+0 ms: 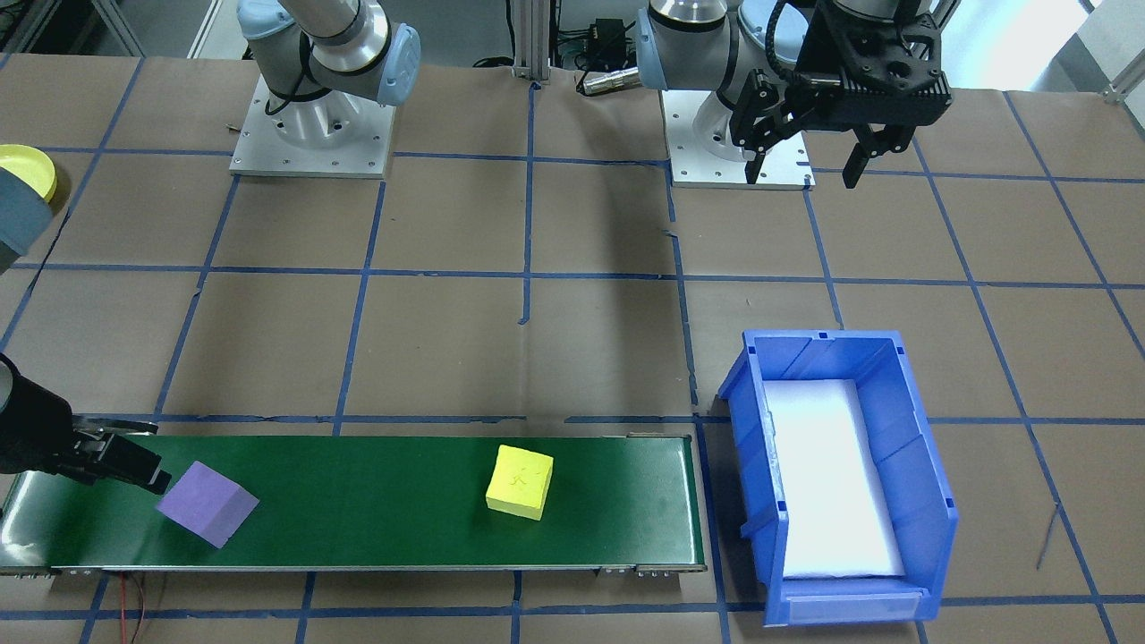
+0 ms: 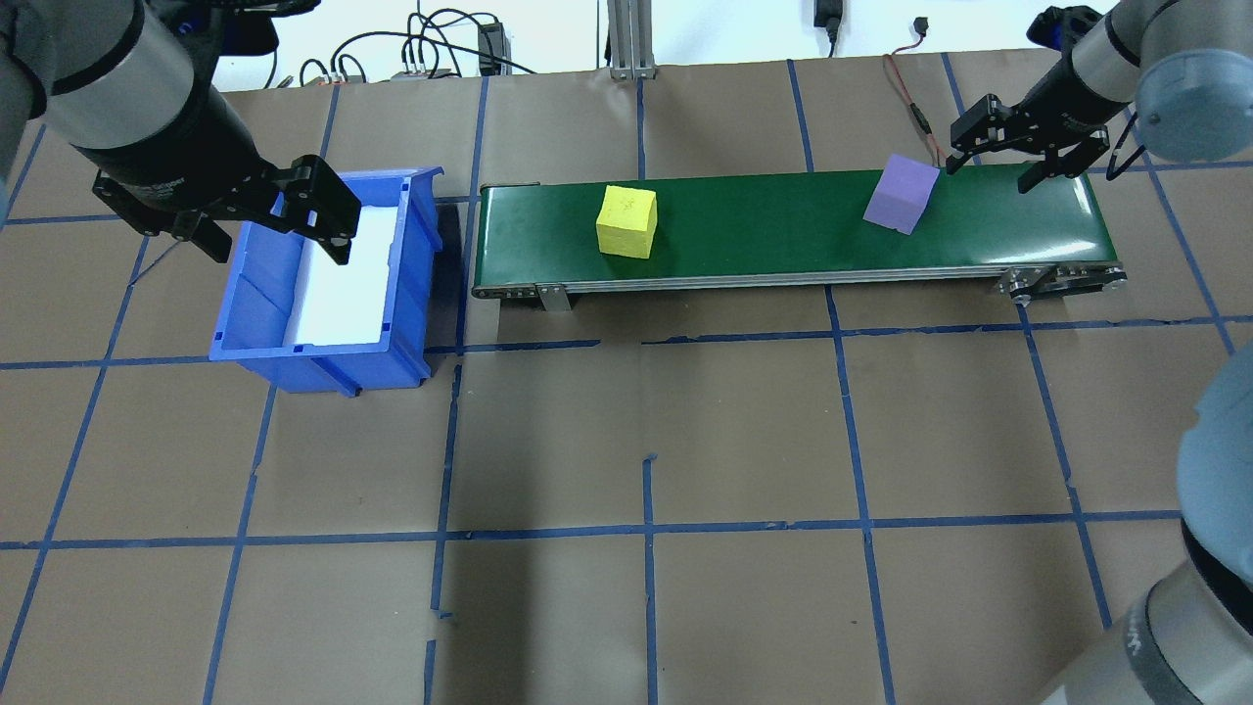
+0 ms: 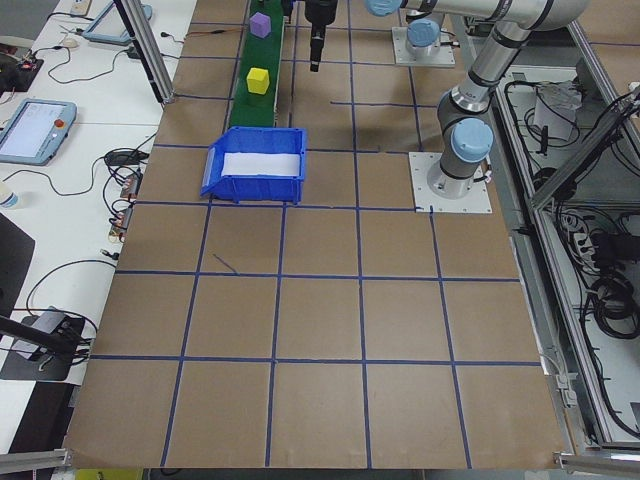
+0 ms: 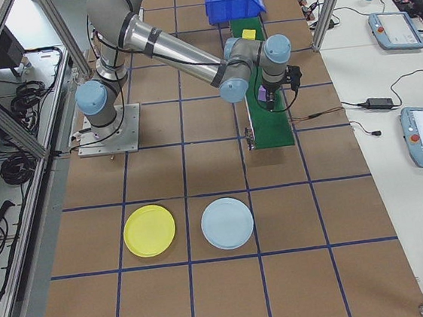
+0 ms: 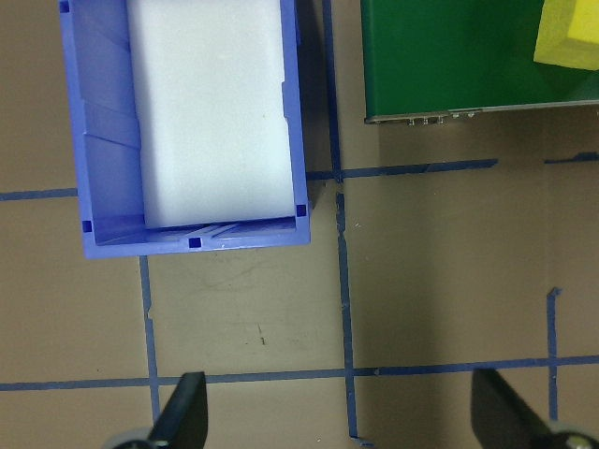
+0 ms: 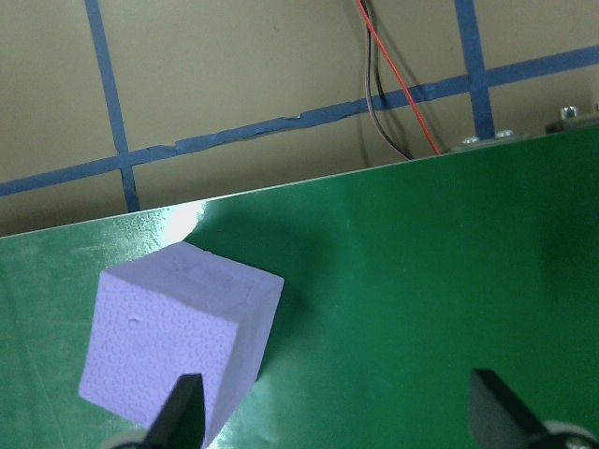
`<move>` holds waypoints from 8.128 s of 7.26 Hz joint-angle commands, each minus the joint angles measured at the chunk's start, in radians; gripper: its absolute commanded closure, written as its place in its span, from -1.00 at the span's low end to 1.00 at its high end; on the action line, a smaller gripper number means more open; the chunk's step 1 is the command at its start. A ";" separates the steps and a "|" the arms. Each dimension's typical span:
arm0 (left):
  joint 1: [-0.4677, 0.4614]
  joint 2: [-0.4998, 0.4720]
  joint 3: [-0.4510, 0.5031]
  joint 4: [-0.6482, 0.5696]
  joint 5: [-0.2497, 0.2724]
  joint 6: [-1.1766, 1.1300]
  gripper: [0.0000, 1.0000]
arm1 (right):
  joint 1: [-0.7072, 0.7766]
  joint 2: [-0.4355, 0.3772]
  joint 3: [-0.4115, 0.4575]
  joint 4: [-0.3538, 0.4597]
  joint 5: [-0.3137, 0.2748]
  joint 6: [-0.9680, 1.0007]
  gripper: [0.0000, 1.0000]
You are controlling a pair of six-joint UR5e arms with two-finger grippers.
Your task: Move block left to right into plate
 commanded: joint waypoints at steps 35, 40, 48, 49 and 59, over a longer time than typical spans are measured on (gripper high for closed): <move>0.014 0.000 -0.025 0.054 -0.012 0.044 -1.00 | -0.272 -0.085 0.079 -0.049 -0.044 -0.419 -0.98; 0.012 0.000 -0.027 0.054 -0.012 0.044 -1.00 | -0.040 -0.050 0.073 -0.066 0.065 0.013 -0.99; 0.014 0.000 -0.027 0.052 -0.012 0.044 -1.00 | -0.005 0.051 0.081 -0.129 -0.017 0.121 -0.39; 0.014 0.000 -0.027 0.052 -0.012 0.044 -1.00 | -0.005 0.042 0.076 -0.088 -0.031 0.121 0.21; 0.014 0.000 -0.027 0.054 -0.012 0.044 -1.00 | -0.796 -0.156 0.226 0.202 -0.324 -0.669 0.32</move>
